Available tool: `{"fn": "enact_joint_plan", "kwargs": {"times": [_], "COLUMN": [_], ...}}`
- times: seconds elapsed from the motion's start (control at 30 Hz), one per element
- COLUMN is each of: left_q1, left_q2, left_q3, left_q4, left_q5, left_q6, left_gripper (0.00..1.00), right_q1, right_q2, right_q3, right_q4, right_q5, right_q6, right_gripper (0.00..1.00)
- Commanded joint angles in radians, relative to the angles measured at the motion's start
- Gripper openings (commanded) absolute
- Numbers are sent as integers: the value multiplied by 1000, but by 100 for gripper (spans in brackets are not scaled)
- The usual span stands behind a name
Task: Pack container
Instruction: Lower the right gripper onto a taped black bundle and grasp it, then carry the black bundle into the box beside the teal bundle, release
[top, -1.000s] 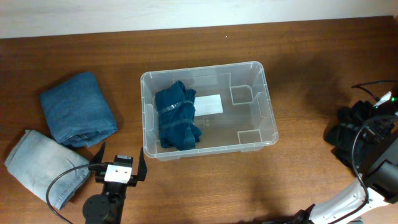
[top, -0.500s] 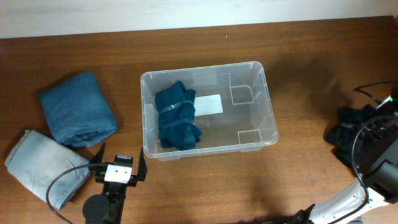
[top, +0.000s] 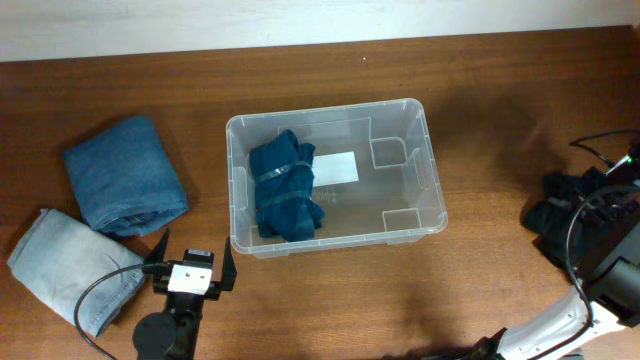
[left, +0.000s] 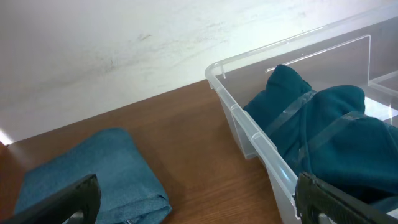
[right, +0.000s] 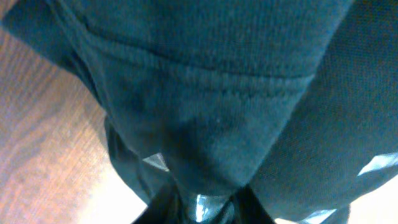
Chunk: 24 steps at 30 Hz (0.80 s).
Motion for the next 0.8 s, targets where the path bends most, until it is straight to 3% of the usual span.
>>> {"fn": "enact_joint_plan", "kwargs": {"times": [0.0, 0.23, 0.37, 0.77], "left_q1": [-4, -4, -4, -4], "left_q2": [-5, -5, -5, -5], "left_q3": [-8, -8, -8, -8], "left_q4": [3, 3, 3, 3], "left_q5": [-3, -3, -3, -3], "left_q6": [18, 18, 18, 18], "left_gripper": [99, 99, 99, 100], "right_q1": [21, 173, 262, 472], "right_q2": [-13, -13, -15, -74], "right_q3": [-8, 2, 65, 521], "right_q4": [0, -5, -29, -311], "right_q5": [-15, -23, -134, -196], "right_q6": [5, -34, -72, -135], "right_gripper": [6, 4, 4, 4]}}
